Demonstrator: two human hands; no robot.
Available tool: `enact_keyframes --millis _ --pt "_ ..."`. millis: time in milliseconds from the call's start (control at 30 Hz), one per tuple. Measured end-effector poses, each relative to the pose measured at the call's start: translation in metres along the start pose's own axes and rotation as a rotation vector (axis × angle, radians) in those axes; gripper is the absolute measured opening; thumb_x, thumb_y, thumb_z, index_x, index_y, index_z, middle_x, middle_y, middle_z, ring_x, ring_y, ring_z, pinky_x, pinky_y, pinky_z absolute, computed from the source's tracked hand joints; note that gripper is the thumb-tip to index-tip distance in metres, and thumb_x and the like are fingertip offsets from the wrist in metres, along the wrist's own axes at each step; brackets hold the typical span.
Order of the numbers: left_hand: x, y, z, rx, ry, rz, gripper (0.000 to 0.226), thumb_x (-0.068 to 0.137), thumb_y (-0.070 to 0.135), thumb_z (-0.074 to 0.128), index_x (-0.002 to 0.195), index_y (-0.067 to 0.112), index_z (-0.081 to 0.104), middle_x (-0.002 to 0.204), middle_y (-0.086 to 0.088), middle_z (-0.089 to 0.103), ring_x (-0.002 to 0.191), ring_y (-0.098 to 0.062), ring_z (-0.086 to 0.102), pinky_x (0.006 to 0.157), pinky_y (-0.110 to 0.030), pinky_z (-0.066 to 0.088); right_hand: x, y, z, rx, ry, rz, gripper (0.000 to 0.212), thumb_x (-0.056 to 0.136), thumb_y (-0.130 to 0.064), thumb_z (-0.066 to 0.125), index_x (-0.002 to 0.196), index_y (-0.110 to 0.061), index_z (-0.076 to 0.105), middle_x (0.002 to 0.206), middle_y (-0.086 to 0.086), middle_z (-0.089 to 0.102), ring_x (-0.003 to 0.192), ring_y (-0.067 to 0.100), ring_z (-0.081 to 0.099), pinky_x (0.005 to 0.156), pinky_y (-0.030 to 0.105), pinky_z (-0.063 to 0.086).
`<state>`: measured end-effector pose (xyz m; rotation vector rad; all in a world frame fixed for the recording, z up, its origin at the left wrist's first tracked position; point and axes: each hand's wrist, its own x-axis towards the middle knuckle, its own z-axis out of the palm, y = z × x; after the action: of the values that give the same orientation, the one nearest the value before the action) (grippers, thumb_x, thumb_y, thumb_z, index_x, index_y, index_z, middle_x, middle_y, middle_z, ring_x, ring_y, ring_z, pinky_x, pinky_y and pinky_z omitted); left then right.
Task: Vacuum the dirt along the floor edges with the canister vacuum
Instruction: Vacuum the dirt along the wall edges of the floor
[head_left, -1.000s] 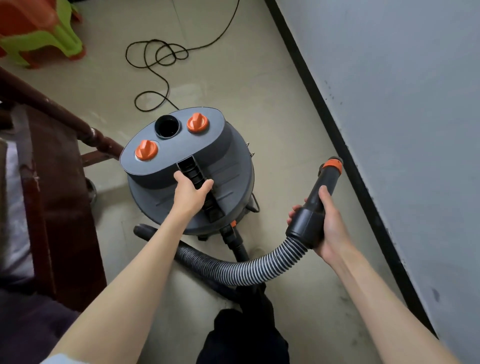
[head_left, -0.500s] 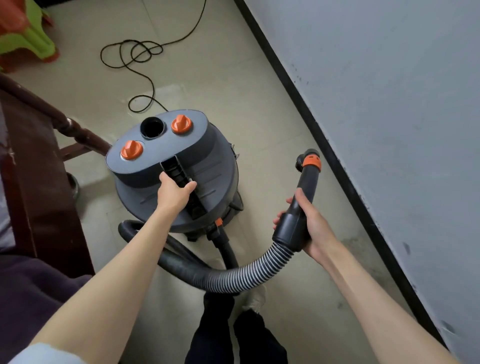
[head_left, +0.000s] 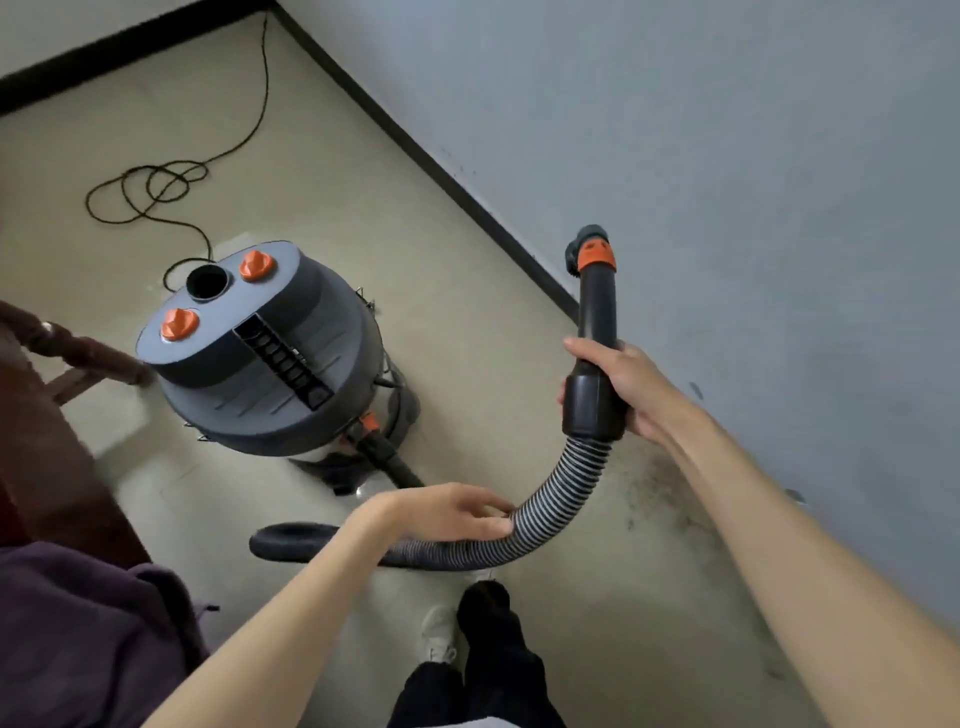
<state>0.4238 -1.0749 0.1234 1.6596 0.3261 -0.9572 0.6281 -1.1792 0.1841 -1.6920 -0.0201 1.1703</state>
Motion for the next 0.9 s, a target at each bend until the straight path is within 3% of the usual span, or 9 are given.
enact_keyframes --millis 67,133,200,367,500,633,733,900 --pt "0.002 0.022 0.03 0.092 -0.1 0.023 0.06 0.092 0.04 0.057 0.146 0.026 0.033 0.141 0.001 0.046 0.126 -0.012 0.046 0.107 -0.026 0.035 -0.035 0.004 -0.018 -0.016 0.027 -0.08 0.026 0.09 -0.025 0.069 0.095 -0.014 0.046 0.064 0.013 0.065 0.054 0.027 0.065 0.052 0.034 0.055" --pt "0.009 0.028 0.045 0.159 -0.074 0.055 0.061 0.089 0.032 0.064 0.144 0.025 0.038 0.137 -0.001 0.051 0.123 -0.019 0.051 0.107 -0.035 0.038 -0.051 0.003 -0.022 -0.062 0.033 -0.129 0.027 0.089 -0.027 0.07 0.098 -0.013 0.049 0.065 0.012 0.067 0.057 0.027 0.066 0.055 0.034 0.055" --pt "0.01 0.043 0.07 0.221 -0.068 0.101 0.057 0.088 0.026 0.066 0.14 0.022 0.042 0.127 0.0 0.056 0.116 -0.021 0.056 0.103 -0.036 0.042 -0.083 0.013 -0.037 -0.063 0.098 -0.169 0.027 0.089 -0.029 0.07 0.101 -0.012 0.053 0.068 0.01 0.069 0.06 0.024 0.067 0.056 0.033 0.056" --pt "0.018 0.087 0.141 0.315 -0.063 0.199 0.049 0.09 0.023 0.064 0.134 0.02 0.043 0.125 -0.004 0.056 0.109 -0.021 0.056 0.095 -0.032 0.044 -0.164 0.048 -0.091 -0.159 0.269 -0.208 0.037 0.085 -0.033 0.074 0.111 -0.012 0.058 0.103 0.015 0.069 0.086 0.027 0.067 0.085 0.044 0.056" --pt "0.041 0.133 0.21 0.375 -0.043 0.294 0.052 0.091 0.023 0.063 0.137 0.018 0.04 0.127 -0.005 0.056 0.11 -0.02 0.056 0.087 -0.023 0.041 -0.224 0.064 -0.142 -0.227 0.369 -0.264 0.038 0.082 -0.029 0.077 0.112 -0.019 0.057 0.105 0.002 0.066 0.09 0.016 0.066 0.078 0.029 0.055" --pt "0.071 0.183 0.283 0.394 0.005 0.375 0.054 0.088 0.023 0.067 0.135 0.016 0.041 0.125 -0.008 0.057 0.109 -0.024 0.056 0.094 -0.034 0.045 -0.278 0.089 -0.198 -0.371 0.526 -0.356 0.027 0.082 -0.031 0.074 0.104 -0.024 0.059 0.089 -0.009 0.064 0.079 0.009 0.064 0.065 0.021 0.051" --pt "0.093 0.223 0.341 0.4 0.033 0.4 0.053 0.085 0.024 0.07 0.13 0.017 0.044 0.12 -0.01 0.059 0.106 -0.027 0.057 0.095 -0.041 0.046 -0.32 0.11 -0.245 -0.483 0.615 -0.428 0.02 0.085 -0.034 0.069 0.102 -0.03 0.059 0.083 -0.013 0.062 0.076 0.005 0.06 0.066 0.022 0.048" --pt "0.12 0.273 0.415 0.414 0.023 0.363 0.042 0.089 0.023 0.065 0.128 0.02 0.049 0.12 -0.007 0.057 0.101 -0.024 0.06 0.093 -0.037 0.048 -0.387 0.158 -0.327 -0.521 0.588 -0.429 0.031 0.086 -0.029 0.07 0.116 -0.026 0.063 0.091 -0.007 0.065 0.084 0.013 0.062 0.074 0.026 0.049"
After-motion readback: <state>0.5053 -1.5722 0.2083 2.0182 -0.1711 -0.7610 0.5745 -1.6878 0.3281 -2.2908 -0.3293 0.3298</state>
